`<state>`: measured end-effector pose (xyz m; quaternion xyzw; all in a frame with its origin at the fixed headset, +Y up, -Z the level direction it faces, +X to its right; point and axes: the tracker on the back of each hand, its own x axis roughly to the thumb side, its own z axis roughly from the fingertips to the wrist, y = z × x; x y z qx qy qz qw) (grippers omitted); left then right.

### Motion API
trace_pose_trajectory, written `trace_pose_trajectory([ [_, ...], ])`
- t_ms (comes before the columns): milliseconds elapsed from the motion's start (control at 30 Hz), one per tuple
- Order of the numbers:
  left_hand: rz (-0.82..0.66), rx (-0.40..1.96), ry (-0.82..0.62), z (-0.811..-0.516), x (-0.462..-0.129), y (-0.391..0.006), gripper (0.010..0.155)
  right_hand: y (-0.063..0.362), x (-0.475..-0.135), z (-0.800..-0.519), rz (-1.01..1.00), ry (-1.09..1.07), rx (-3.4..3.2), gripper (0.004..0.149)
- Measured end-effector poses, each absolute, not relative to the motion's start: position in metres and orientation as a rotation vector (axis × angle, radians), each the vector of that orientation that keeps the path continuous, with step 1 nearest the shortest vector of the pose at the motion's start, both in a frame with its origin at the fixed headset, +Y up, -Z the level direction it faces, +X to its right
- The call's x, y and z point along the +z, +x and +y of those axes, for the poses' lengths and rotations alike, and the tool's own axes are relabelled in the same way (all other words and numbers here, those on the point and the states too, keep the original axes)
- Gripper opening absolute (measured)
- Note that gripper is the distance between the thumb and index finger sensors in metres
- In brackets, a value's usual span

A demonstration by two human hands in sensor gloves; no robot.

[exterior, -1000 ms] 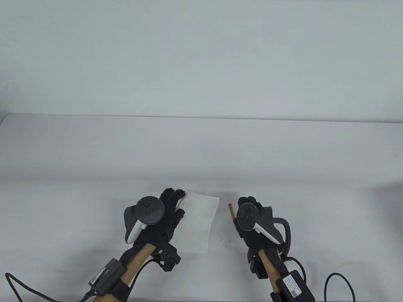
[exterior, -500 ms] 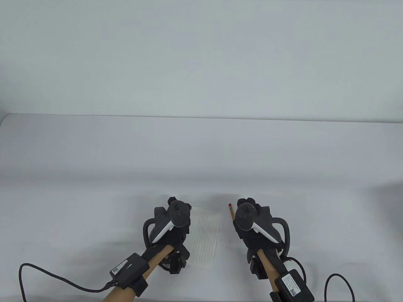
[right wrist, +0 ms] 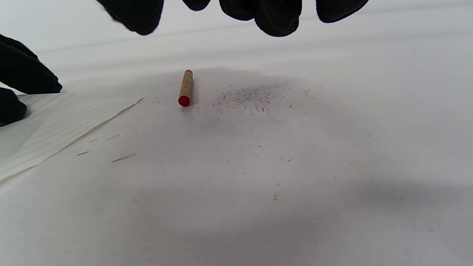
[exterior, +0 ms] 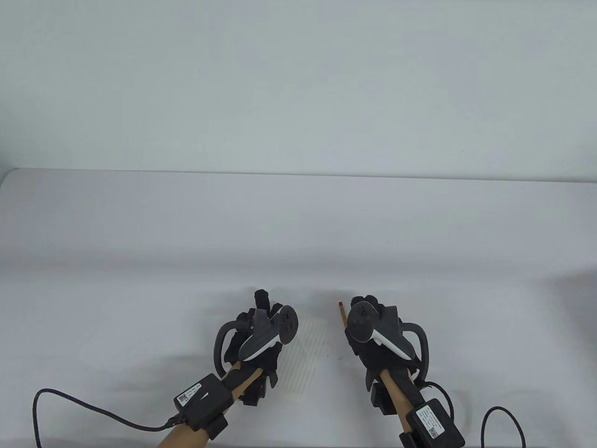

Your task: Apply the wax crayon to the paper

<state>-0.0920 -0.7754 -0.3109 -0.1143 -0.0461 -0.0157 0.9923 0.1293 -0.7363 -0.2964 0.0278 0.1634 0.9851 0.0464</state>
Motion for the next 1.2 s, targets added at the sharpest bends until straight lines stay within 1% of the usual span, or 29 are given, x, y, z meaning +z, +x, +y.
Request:
trace_pose_trajectory([
  [133, -0.085, -0.006, -0.275, -0.778, -0.312, -0.097, 0.060, 0.129, -0.296, -0.737, 0.511, 0.084, 3.011, 0.069],
  [400, -0.072, 0.011, -0.306, -0.779, -0.313, -0.100, 0.064, 0.128, -0.296, -0.737, 0.523, 0.082, 3.016, 0.069],
  [467, -0.063, 0.038, -0.285, -0.776, -0.313, -0.102, 0.066, 0.128, -0.296, -0.737, 0.525, 0.083, 3.017, 0.069],
  [567, -0.064, 0.108, -0.265, -0.761, -0.314, -0.112, 0.072, 0.129, -0.297, -0.737, 0.528, 0.079, 3.012, 0.069],
  [633, -0.065, 0.159, -0.307, -0.750, -0.316, -0.123, 0.077, 0.129, -0.297, -0.738, 0.533, 0.074, 3.008, 0.069],
  [700, -0.153, 0.244, -0.444, -0.748, -0.318, -0.137, 0.084, 0.130, -0.298, -0.739, 0.543, 0.069, 3.007, 0.069],
  [733, -0.213, 0.284, -0.510, -0.752, -0.318, -0.144, 0.085, 0.131, -0.298, -0.740, 0.546, 0.067, 3.007, 0.069],
  [800, -0.299, 0.339, -0.585, -0.766, -0.315, -0.155, 0.084, 0.131, -0.299, -0.741, 0.555, 0.064, 3.005, 0.069],
  [900, -0.327, 0.388, -0.649, -0.787, -0.309, -0.166, 0.083, 0.130, -0.301, -0.745, 0.578, 0.061, 3.007, 0.069],
  [1000, -0.357, 0.471, -0.703, -0.805, -0.307, -0.166, 0.081, 0.131, -0.302, -0.750, 0.598, 0.049, 3.019, 0.069],
  [1033, -0.339, 0.454, -0.727, -0.807, -0.307, -0.164, 0.081, 0.131, -0.303, -0.751, 0.605, 0.048, 3.022, 0.069],
  [1100, -0.350, 0.400, -0.749, -0.810, -0.306, -0.160, 0.082, 0.132, -0.305, -0.755, 0.619, 0.039, 3.020, 0.072],
  [1200, -0.346, 0.390, -0.758, -0.812, -0.306, -0.160, 0.081, 0.132, -0.308, -0.758, 0.569, 0.049, 3.010, 0.072],
])
